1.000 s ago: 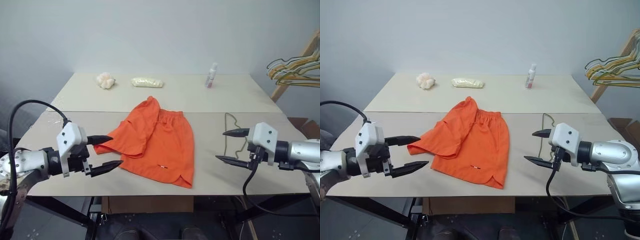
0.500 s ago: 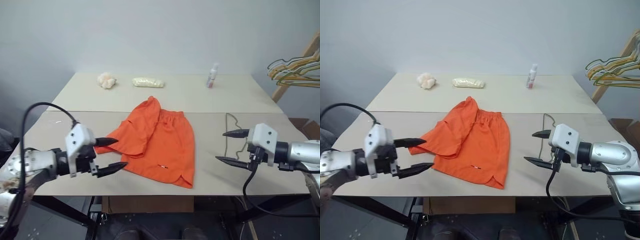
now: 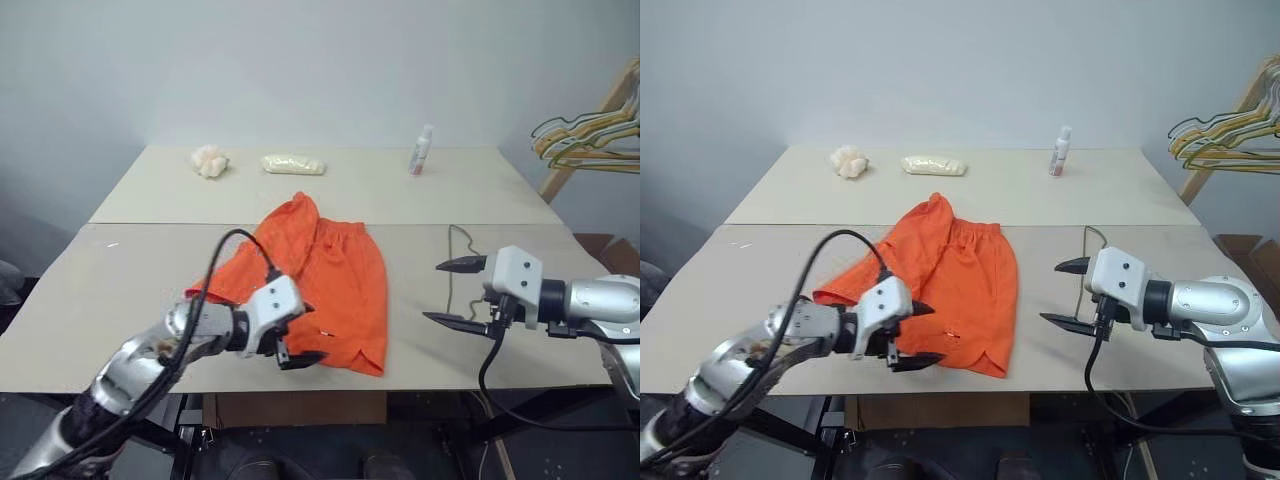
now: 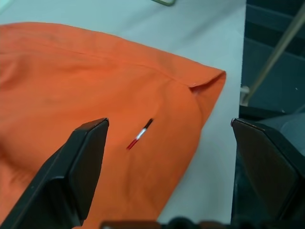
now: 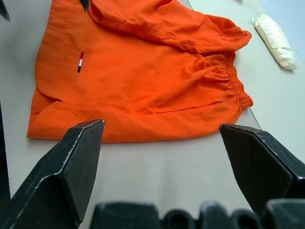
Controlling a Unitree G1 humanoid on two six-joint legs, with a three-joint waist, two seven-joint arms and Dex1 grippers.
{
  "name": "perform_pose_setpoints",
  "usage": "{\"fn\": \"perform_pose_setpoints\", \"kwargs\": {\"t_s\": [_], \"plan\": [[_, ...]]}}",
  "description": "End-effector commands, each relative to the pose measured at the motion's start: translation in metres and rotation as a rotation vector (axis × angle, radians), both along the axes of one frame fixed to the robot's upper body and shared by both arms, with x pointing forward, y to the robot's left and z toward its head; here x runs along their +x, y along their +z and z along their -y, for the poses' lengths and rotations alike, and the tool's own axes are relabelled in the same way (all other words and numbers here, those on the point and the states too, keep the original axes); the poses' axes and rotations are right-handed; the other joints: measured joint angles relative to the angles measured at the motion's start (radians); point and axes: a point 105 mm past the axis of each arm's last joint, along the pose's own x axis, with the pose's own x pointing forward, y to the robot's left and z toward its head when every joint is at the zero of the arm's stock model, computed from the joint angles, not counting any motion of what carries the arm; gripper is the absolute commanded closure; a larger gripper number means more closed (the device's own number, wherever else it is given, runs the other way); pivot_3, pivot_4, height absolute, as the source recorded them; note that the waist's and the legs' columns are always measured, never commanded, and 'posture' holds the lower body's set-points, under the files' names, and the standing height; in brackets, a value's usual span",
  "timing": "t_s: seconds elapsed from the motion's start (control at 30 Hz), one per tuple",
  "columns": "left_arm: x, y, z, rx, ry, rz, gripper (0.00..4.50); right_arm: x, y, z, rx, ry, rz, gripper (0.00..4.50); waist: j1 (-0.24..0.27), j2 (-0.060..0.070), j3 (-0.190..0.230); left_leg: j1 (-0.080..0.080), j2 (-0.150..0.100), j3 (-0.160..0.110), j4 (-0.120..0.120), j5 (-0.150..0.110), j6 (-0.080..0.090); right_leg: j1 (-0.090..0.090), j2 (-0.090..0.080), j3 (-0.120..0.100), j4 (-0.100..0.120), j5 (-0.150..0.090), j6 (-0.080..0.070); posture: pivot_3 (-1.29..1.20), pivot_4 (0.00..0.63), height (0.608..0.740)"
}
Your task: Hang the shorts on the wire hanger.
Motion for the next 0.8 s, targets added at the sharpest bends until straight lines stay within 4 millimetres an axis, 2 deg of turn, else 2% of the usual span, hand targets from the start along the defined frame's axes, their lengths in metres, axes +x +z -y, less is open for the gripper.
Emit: {"fn": "perform_pose_setpoints", "kwargs": {"t_s": [0.03,0.17,0.43,0.53,0.7,0.8], "plan": [[0.007,-0.009,0.019,0.026,-0.029,0.008,0.03,0.001,0.008,-0.003,-0.006,0.016,0.038,0.00,0.001,0.000,0.000,0.000,0.000,0.000,0.000,0.000,0.000,0.000,0.000,0.000,0.000,0.000,0.000,-0.12,0.000,0.740],[0.014,-0.024,0.042,0.060,-0.051,0.006,0.03,0.001,0.008,-0.004,-0.015,0.031,0.035,0.00,0.001,0.000,0.000,-0.001,0.000,-0.001,0.000,0.000,0.000,0.000,0.000,0.000,-0.001,0.000,0.000,-0.12,0.000,0.740],[0.011,-0.031,0.084,0.018,-0.120,-0.058,0.03,-0.002,0.006,-0.006,-0.026,0.047,0.025,0.00,-0.001,0.000,0.000,-0.001,-0.001,-0.002,0.001,0.000,0.000,0.000,0.000,0.000,-0.001,0.000,0.000,-0.14,0.007,0.740],[0.009,-0.034,0.087,0.018,-0.124,-0.093,0.03,-0.003,0.006,-0.005,-0.027,0.046,0.023,0.00,-0.003,0.000,0.000,-0.001,0.000,-0.004,0.001,0.000,0.000,-0.001,0.000,0.000,0.000,0.000,0.000,-0.15,0.007,0.740],[0.012,-0.051,0.083,0.089,-0.047,-0.150,0.03,-0.005,0.006,-0.005,-0.026,0.043,0.024,0.00,-0.009,0.001,-0.001,-0.001,0.000,-0.006,0.001,0.000,0.000,0.000,0.000,0.000,0.000,0.000,0.000,-0.16,0.008,0.740],[0.012,-0.060,0.079,0.128,-0.033,-0.155,0.65,-0.005,0.008,-0.005,-0.021,0.033,0.026,0.00,-0.011,0.001,-0.001,-0.001,-0.001,-0.007,0.001,0.000,0.001,0.000,0.000,0.000,-0.001,0.000,0.000,-0.17,0.008,0.740]]}}
